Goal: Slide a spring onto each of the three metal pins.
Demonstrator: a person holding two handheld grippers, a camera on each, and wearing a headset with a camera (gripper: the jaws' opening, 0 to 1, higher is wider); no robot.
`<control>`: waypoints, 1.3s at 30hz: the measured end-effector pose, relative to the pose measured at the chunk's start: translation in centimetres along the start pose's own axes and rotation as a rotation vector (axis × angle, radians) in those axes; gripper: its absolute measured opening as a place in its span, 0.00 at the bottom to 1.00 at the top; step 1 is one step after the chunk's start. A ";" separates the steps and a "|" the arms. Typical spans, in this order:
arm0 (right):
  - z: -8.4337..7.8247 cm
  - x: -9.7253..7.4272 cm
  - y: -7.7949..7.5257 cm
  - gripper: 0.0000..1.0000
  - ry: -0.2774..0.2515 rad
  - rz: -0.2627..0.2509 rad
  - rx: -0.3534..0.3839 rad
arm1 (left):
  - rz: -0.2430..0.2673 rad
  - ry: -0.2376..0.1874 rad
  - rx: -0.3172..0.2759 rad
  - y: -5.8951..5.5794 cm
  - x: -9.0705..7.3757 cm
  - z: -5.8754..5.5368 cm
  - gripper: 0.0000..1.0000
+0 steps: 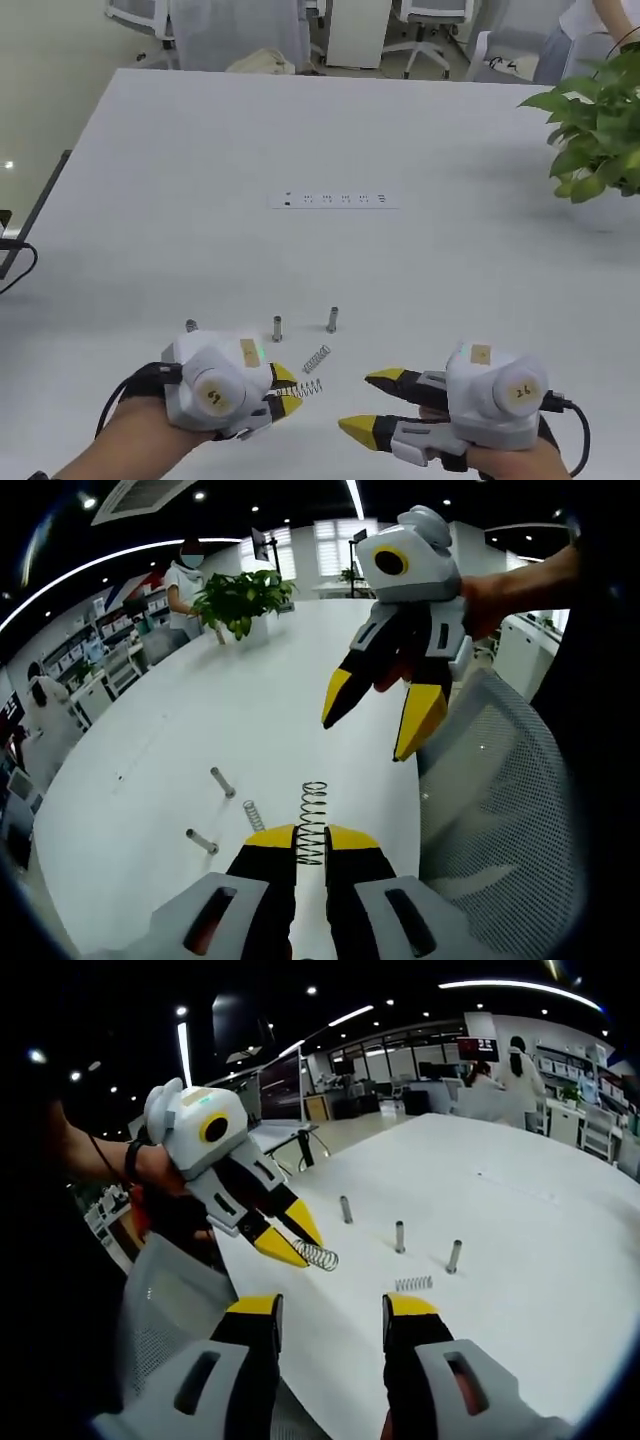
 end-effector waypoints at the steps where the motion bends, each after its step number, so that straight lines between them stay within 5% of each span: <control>1: 0.1 0.0 0.0 0.35 -0.004 0.003 -0.003 | -0.003 -0.001 0.007 -0.1 0.0 0.1 0.02; 19: -0.6 0.2 0.9 0.26 -0.007 0.067 0.008 | -0.072 -0.043 0.108 -3.0 0.3 2.8 0.02; 28: -0.9 0.2 1.7 0.11 -0.014 0.122 0.006 | -0.119 -0.021 0.192 -4.2 0.6 2.2 0.02; 39: -0.8 0.0 2.2 0.09 -0.013 0.158 0.017 | -0.132 -0.030 0.197 -4.3 0.7 2.4 0.02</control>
Point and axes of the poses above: the centre of the closed fingertips' face, and the gripper's own axes: x roughly forward along the fingers, y roughly to its left, z roughly out of its top, the point moved 3 cm from there along -x, roughly backward along the fingers, and after that the axes turned 8 degrees about z, right-handed, at the moved point
